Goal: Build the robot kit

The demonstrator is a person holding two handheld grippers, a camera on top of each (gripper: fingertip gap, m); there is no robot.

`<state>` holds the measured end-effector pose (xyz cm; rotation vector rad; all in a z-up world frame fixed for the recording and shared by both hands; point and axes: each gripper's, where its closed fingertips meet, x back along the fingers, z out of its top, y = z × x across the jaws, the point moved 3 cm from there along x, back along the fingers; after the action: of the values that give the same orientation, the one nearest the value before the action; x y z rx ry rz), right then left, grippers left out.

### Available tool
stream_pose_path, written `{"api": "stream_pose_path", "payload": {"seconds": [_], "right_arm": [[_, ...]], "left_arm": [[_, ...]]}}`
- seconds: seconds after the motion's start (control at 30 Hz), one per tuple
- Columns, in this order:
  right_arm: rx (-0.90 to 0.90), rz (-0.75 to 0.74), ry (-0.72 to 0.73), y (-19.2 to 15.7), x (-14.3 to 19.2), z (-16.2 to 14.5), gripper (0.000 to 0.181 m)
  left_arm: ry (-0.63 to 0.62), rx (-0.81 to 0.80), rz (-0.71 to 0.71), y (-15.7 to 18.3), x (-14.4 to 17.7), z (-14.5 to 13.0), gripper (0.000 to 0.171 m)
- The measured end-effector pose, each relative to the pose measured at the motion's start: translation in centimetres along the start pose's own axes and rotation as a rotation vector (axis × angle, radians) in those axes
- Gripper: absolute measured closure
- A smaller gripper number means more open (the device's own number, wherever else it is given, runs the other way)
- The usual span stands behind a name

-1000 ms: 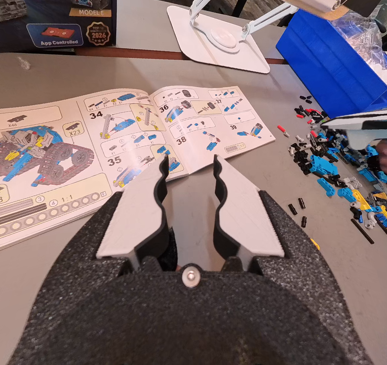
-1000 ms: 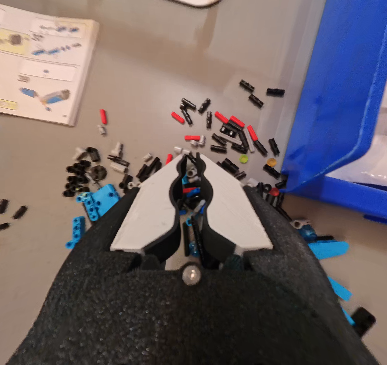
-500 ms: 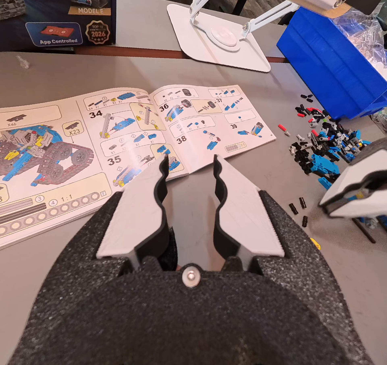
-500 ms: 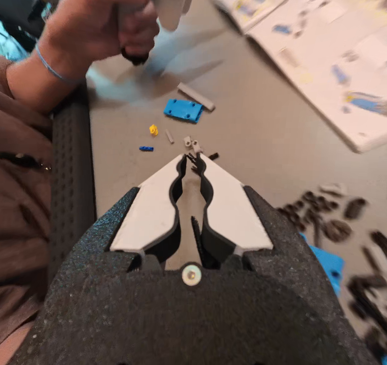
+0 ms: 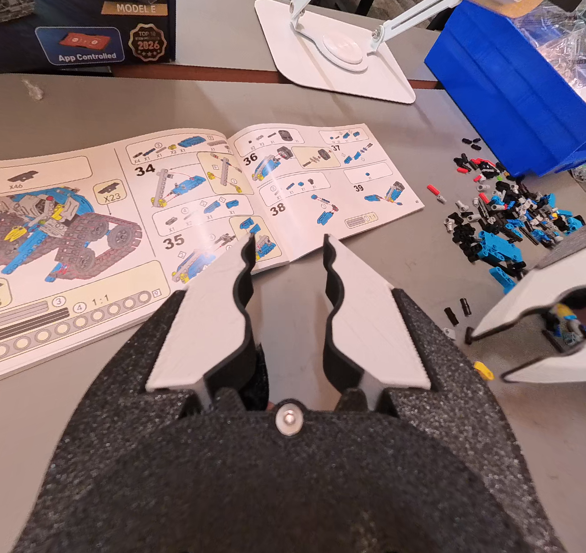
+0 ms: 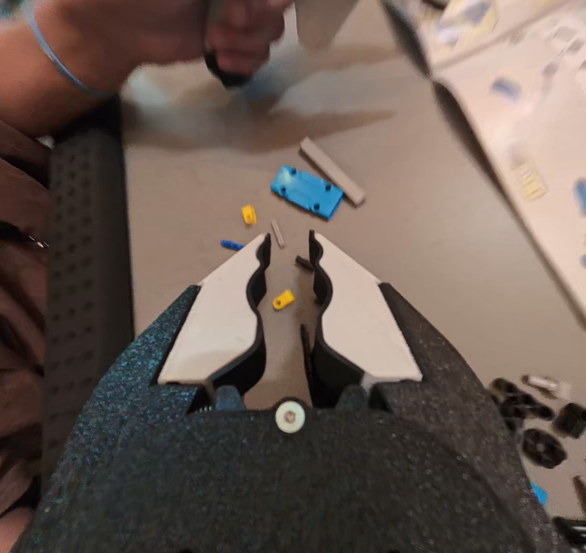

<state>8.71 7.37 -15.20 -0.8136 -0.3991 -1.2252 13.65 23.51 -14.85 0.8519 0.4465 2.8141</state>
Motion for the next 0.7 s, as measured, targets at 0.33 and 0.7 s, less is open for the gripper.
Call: {"api": "stream_pose_path", "payload": {"seconds": [0.33,0.7], "right_arm": [[-0.093,-0.068,0.516,2.3,4.2,11.3,0.149],[-0.037,-0.613,0.426,6.9,1.4,8.2,0.159]], "left_arm": [[0.059,0.01,0.051,-1.4,0.7,0.9,0.131],[0.188,-0.025,0.169,-2.9,2.2,2.7,0.138]]}}
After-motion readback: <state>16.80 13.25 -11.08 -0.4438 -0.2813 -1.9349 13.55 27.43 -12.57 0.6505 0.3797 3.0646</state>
